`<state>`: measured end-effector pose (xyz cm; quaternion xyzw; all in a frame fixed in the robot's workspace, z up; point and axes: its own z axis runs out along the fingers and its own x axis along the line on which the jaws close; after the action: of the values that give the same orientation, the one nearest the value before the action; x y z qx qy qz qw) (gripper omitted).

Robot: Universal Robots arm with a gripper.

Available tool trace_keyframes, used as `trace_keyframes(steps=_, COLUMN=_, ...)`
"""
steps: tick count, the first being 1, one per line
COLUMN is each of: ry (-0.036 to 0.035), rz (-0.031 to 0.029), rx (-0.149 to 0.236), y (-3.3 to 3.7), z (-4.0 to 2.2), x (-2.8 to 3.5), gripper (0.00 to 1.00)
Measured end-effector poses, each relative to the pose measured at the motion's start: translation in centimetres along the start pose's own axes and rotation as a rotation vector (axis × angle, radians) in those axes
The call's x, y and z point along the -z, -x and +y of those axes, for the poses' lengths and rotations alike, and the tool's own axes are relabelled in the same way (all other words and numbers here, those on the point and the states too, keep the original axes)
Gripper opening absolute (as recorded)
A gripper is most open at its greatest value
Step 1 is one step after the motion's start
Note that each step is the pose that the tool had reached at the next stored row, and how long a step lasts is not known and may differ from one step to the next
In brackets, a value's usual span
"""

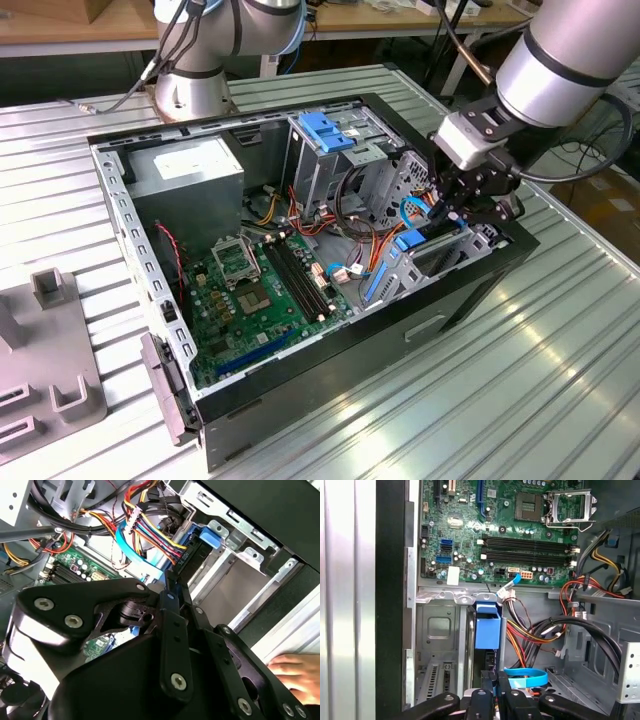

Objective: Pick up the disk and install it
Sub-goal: 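Insert the second disk wire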

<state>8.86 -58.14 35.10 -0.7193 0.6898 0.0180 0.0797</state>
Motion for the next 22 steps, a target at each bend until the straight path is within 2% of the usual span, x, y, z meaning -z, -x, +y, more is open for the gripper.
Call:
trace_keyframes(steps=2, ry=-0.0009, rz=-0.0086, rx=-0.004, y=-0.1, z=0.01, x=-0.12, gripper=0.16)
trace_keyframes(steps=3, ry=-0.0014, rz=-0.0098, rx=-0.008, y=-0.12, z=0.02, x=-0.21, gripper=0.16)
trace_keyframes(steps=8, ry=-0.006, rz=-0.009, rx=-0.04, y=-0.15, z=0.04, x=-0.36, gripper=0.16)
trace_keyframes(steps=15, ry=-0.0063, rz=-0.0151, rx=-0.041, y=-0.21, z=0.06, x=-0.53, gripper=0.16)
trace_keyframes(steps=18, ry=-0.0064, rz=-0.0172, rx=-0.041, y=-0.28, z=0.08, x=-0.79, gripper=0.16)
trace_keyframes(steps=22, ry=-0.0064, rz=-0.018, rx=-0.041, y=-0.33, z=0.1, x=-0.98, gripper=0.16)
